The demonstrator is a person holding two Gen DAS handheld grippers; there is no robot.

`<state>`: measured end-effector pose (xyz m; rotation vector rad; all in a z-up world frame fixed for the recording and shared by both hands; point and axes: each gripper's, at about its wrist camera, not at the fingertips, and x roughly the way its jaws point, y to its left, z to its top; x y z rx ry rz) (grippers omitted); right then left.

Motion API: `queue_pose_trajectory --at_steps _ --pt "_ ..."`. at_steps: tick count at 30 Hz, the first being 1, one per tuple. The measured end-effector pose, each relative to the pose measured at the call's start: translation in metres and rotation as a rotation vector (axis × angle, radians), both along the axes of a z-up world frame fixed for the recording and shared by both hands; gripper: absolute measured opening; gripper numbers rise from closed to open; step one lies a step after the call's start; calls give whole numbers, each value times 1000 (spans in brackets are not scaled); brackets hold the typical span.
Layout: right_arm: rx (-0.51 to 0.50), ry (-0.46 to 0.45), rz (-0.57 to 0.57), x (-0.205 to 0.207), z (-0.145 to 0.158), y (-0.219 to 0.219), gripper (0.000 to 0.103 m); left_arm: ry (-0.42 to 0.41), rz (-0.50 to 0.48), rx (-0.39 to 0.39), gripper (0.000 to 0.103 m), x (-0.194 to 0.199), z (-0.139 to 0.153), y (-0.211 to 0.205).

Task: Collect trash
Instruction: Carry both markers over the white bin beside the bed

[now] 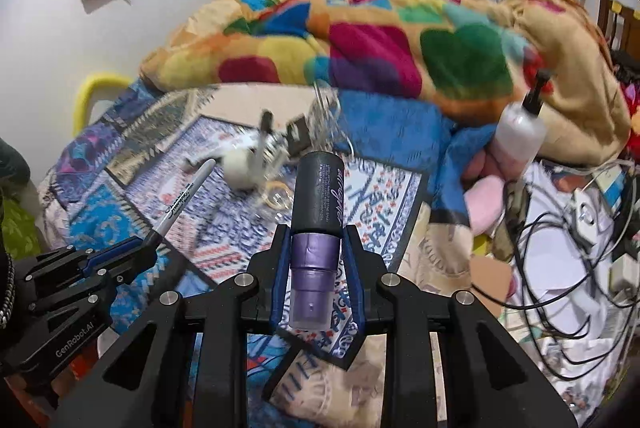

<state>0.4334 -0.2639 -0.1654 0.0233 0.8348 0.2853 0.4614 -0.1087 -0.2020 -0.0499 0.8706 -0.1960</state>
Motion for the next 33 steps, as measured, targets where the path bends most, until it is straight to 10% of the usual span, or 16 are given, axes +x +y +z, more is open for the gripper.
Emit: queue_pose_trajectory --at_steps 19,33 --pt "22 -248 126 -120 121 50 23 -259 107 14 11 -148 136 49" --pt "41 -259 293 -188 127 125 23 -283 288 22 11 -253 150 136"
